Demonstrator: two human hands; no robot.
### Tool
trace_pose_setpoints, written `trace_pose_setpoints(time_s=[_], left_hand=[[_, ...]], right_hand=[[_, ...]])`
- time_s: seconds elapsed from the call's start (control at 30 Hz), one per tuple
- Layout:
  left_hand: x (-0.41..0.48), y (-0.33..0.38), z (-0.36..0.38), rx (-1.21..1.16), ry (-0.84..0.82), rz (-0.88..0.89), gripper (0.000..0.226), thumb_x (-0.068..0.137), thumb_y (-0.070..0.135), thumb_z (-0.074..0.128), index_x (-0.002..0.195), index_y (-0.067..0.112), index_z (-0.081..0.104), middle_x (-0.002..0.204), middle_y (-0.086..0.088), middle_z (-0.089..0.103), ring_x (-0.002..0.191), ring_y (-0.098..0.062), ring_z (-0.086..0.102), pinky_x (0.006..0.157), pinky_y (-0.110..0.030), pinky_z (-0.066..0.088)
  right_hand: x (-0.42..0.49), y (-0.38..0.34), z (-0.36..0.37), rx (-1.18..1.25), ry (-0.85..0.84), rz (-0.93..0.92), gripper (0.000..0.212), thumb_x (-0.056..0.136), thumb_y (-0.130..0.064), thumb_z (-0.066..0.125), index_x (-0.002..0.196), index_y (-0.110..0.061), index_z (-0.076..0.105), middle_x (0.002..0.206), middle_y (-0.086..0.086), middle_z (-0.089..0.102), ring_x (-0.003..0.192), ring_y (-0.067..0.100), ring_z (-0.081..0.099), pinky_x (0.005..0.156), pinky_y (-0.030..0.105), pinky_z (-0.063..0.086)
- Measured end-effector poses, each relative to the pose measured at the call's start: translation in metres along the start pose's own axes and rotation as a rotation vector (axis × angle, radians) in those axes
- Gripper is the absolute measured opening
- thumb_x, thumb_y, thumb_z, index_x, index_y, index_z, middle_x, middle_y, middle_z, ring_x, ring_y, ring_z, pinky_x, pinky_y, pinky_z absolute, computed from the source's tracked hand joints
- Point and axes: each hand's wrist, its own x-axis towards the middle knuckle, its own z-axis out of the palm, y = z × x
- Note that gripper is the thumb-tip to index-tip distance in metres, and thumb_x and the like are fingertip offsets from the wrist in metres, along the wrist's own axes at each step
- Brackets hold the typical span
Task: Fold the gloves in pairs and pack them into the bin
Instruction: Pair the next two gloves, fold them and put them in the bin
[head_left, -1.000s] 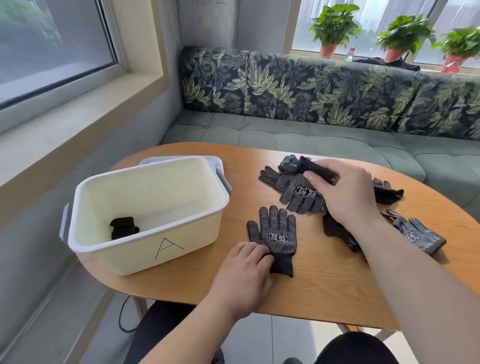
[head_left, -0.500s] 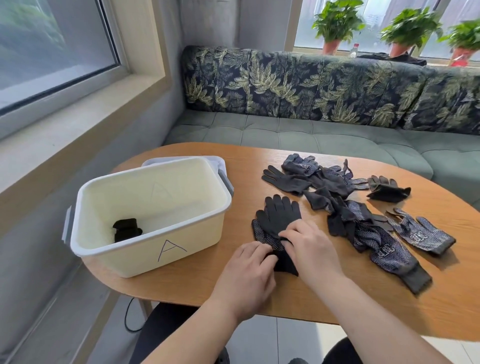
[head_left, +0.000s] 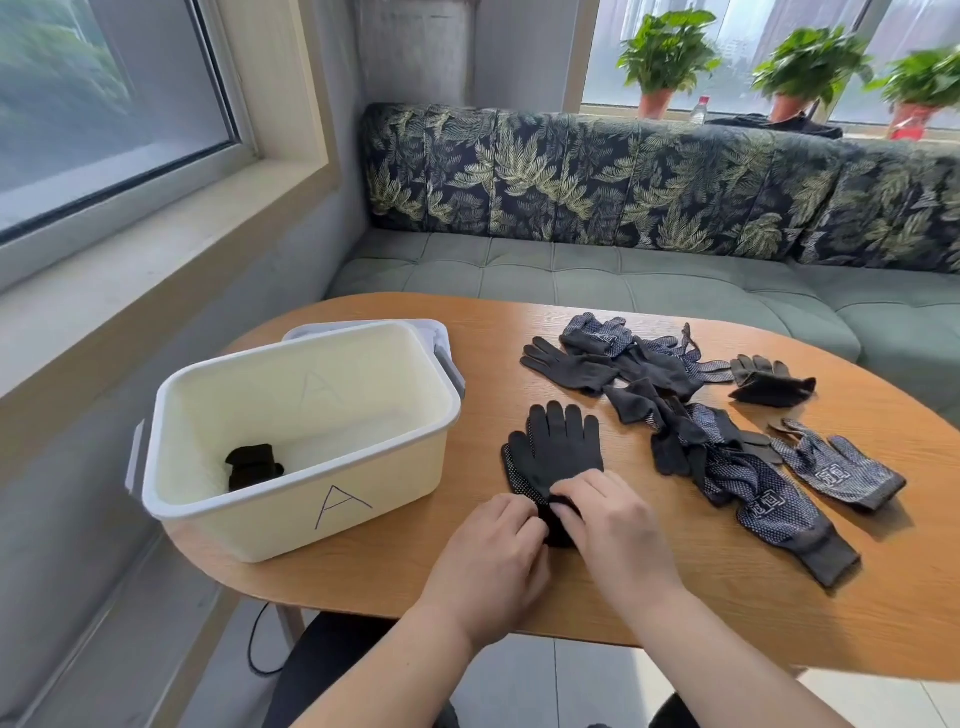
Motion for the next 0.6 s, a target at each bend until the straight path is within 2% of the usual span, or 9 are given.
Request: trace_pose_setpoints(time_s=[0.2,0.4,0.6], left_hand=[[-0.001,0.002,-0.004,0.028,0.016,0.005,0.007,0.096,0.019,0.059,0.094,0.014,0.064,0.101,-0.003,0.06,0.095,-0.027,0.057,0.082,-0.04,0.05],[-0.001,0.001,-0.004,0.045,0.02,-0.003,0.007,0.098,0.022,0.061,0.095,0.016,0.063,0.096,-0.001,0.059,0.089,-0.026,0.056,0.078,-0.041,0.05],[-0.001,0.002,-0.004,0.059,0.032,-0.006,0.009,0.098,0.021,0.062,0.09,0.016,0.062,0.089,-0.001,0.056,0.083,-0.026,0.052,0.073,-0.041,0.047]], right_hand=[[-0.005,-0.01,-0.004,0.061,0.01,-0.027,0.015,0.097,-0.014,0.076,0.112,-0.018,0.076,0.103,-0.007,0.066,0.096,0.018,0.061,0.083,0.031,0.054],[-0.019,-0.009,0.003,-0.037,-0.019,-0.113,0.028,0.089,0.0,0.08,0.113,-0.013,0.077,0.099,-0.003,0.062,0.088,0.02,0.059,0.073,0.031,0.056],[-0.02,-0.009,0.004,-0.039,-0.031,-0.161,0.029,0.089,0.001,0.08,0.114,-0.013,0.076,0.1,-0.002,0.062,0.086,0.02,0.058,0.076,0.031,0.056]])
